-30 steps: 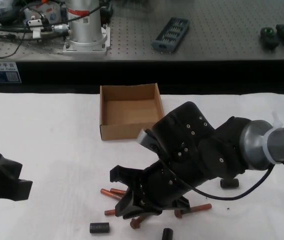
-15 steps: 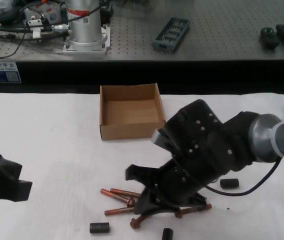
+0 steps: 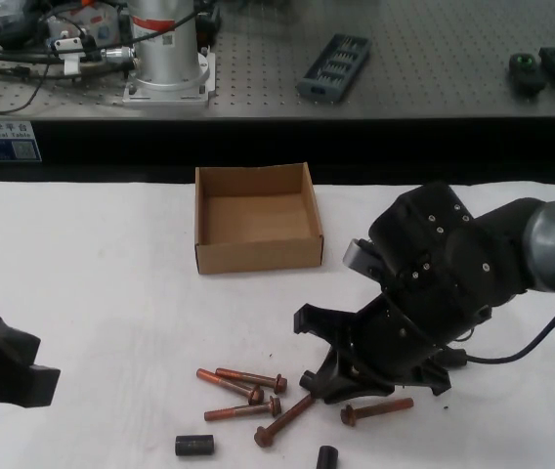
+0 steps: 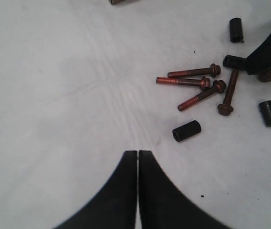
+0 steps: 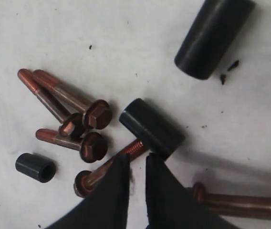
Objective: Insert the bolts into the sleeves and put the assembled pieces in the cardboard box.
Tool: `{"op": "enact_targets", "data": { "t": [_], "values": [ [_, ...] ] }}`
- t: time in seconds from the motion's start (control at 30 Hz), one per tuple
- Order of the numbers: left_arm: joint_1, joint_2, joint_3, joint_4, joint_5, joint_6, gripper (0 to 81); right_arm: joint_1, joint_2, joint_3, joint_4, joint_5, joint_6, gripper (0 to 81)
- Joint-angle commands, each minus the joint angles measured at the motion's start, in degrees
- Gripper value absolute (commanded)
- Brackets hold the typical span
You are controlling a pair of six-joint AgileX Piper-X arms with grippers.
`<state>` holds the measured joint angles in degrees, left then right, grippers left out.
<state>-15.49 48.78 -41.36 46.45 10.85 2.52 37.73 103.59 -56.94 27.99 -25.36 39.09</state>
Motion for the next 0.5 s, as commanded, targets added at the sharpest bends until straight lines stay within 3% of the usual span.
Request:
{"op": "enact_targets", "data": {
  "t": [0.0,0.47],
  "values": [
    [-0.31,0.00,-0.60,0.21,0.13,0.87,0.6,-0.75,0.40,-0.62,-0.19,0.67,-1.99,11.5],
    [-0.31,0.00,-0.60,0.91,0.13,0.87,0.6,-1.95,0.74,-0.62,4.24,0.99,-4.16,11.5]
  ]
}}
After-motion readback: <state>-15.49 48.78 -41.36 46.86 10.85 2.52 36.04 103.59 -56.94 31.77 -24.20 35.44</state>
